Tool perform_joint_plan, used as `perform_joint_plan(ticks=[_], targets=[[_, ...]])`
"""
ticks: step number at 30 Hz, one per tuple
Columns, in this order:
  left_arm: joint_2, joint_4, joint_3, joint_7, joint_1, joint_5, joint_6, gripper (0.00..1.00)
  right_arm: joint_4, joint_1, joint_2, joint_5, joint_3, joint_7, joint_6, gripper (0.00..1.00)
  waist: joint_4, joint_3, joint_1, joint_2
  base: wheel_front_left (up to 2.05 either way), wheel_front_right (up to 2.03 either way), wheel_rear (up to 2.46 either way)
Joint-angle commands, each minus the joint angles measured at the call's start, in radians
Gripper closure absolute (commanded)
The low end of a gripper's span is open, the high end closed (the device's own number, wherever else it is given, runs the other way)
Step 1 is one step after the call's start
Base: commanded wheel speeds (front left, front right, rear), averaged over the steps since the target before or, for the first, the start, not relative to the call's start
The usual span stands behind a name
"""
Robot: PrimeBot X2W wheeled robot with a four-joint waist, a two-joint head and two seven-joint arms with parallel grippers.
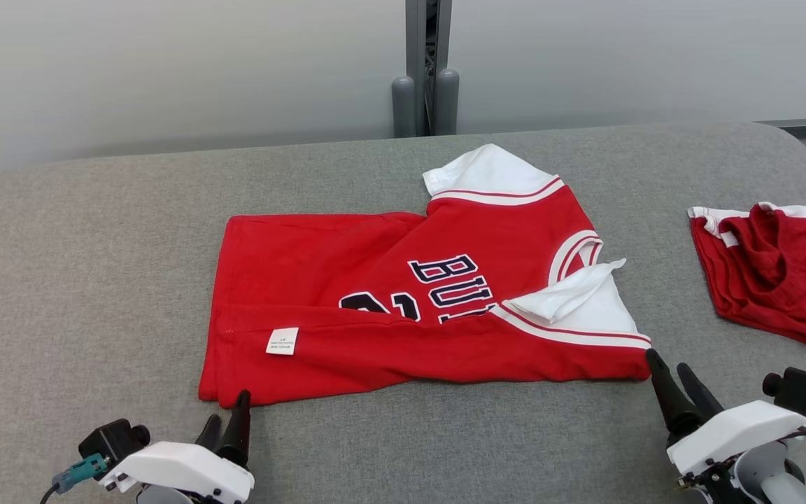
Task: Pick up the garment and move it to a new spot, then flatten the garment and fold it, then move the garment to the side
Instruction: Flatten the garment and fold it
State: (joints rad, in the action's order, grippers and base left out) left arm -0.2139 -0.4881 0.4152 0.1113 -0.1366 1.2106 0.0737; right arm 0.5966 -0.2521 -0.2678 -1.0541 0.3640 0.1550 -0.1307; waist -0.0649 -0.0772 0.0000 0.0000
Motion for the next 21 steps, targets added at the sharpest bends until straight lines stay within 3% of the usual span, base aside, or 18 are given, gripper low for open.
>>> perform_joint_plan(ticks=[1,14,17,18,19,20,21], targets=[[0.005,-0.020,-0.014,0.008,-0.030,0.014,-0.011,0.00,0.003,0.012,0.008,-0.002,0.003,-0.010,0.000,0.00,-0.008,-0.008,0.0000,0.0000,0.00,0.00,0.00],[0.055,-0.177,-0.056,0.027,-0.144,0.061,-0.065,0.00,0.096,-0.074,0.088,-0.061,0.009,-0.067,0.000,0.00,-0.011,-0.069,0.0000,0.0000,0.00,0.00,0.00],[0.066,-0.219,-0.053,0.030,-0.169,0.059,-0.083,0.39,0.140,-0.109,0.102,-0.070,0.018,-0.068,0.000,0.00,-0.003,-0.083,0.0000,0.0000,0.00,0.00,0.00],[0.069,-0.230,-0.053,0.033,-0.176,0.059,-0.088,0.59,0.151,-0.120,0.105,-0.073,0.019,-0.065,0.000,0.00,0.000,-0.087,0.0000,0.0000,0.00,0.00,0.00],[0.073,-0.243,-0.054,0.038,-0.183,0.060,-0.096,0.76,0.161,-0.131,0.107,-0.076,0.018,-0.056,0.000,0.36,0.002,-0.090,0.0000,0.0000,0.00,0.00,0.00],[0.076,-0.253,-0.054,0.041,-0.191,0.059,-0.103,0.92,0.170,-0.140,0.109,-0.082,0.018,-0.053,0.000,0.55,0.005,-0.094,0.0000,0.0000,0.00,0.00,0.00],[0.079,-0.263,-0.053,0.045,-0.197,0.057,-0.111,1.00,0.174,-0.149,0.112,-0.088,0.019,-0.046,0.000,0.64,0.006,-0.096,0.0000,0.0000,0.00,0.00,0.00]])
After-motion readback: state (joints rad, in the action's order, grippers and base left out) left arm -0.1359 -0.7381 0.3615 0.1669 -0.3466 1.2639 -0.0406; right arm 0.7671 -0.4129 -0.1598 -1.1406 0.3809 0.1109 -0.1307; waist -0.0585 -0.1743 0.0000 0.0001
